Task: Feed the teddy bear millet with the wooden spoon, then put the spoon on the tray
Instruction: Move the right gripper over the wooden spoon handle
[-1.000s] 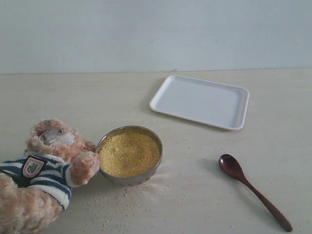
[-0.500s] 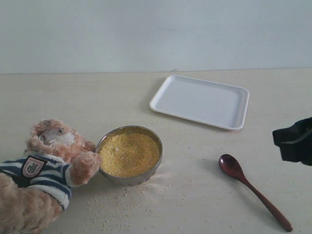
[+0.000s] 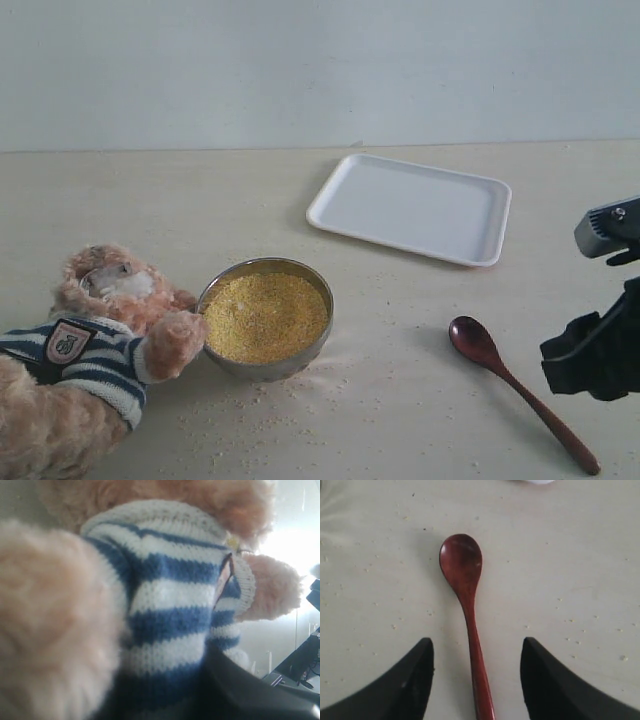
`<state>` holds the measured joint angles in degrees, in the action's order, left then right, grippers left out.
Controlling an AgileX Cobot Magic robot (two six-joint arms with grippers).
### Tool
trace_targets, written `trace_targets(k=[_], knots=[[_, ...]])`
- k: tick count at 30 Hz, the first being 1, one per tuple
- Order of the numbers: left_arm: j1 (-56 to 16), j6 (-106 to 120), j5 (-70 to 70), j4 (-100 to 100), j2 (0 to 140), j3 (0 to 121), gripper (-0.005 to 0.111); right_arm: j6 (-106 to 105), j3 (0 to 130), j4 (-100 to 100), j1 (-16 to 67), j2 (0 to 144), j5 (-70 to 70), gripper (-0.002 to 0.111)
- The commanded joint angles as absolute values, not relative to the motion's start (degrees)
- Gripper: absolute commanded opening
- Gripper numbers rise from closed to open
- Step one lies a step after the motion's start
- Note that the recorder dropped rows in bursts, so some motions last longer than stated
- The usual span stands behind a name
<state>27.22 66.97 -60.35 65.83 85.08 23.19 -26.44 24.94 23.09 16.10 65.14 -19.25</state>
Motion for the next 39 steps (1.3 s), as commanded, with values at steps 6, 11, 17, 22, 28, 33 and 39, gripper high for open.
trace_targets(k=[6, 11, 17, 22, 28, 33, 39], knots=[[27.4, 67.1, -61.4, 66.5, 84.7, 23.4, 0.005, -30.5, 21.3, 26.3, 16.0, 65.8, -14.3, 0.053], [27.4, 67.1, -61.4, 66.5, 84.7, 23.4, 0.005, -30.8, 21.3, 26.3, 16.0, 65.8, -14.6, 0.053], [27.4, 67.1, -61.4, 66.5, 84.7, 23.4, 0.005, -32.5, 21.3, 26.3, 16.0, 65.8, -15.9, 0.053], [27.4, 67.1, -61.4, 66.5, 84.7, 23.4, 0.005, -36.8, 21.3, 26.6, 16.0, 65.8, -18.2, 0.053], [27.4, 67.1, -61.4, 66.5, 84.7, 23.4, 0.005, -22.0, 21.3, 16.3, 16.4, 65.8, -17.1, 0.053], [27.4, 67.1, -61.4, 66.5, 84.7, 23.4, 0.005, 4.6, 21.3, -7.1, 20.7, 65.8, -18.0, 0.053], [27.4, 67.1, -61.4, 66.5, 84.7, 23.4, 0.005, 5.1, 17.4, -6.7, 25.9, 66.0, -11.3, 0.053]])
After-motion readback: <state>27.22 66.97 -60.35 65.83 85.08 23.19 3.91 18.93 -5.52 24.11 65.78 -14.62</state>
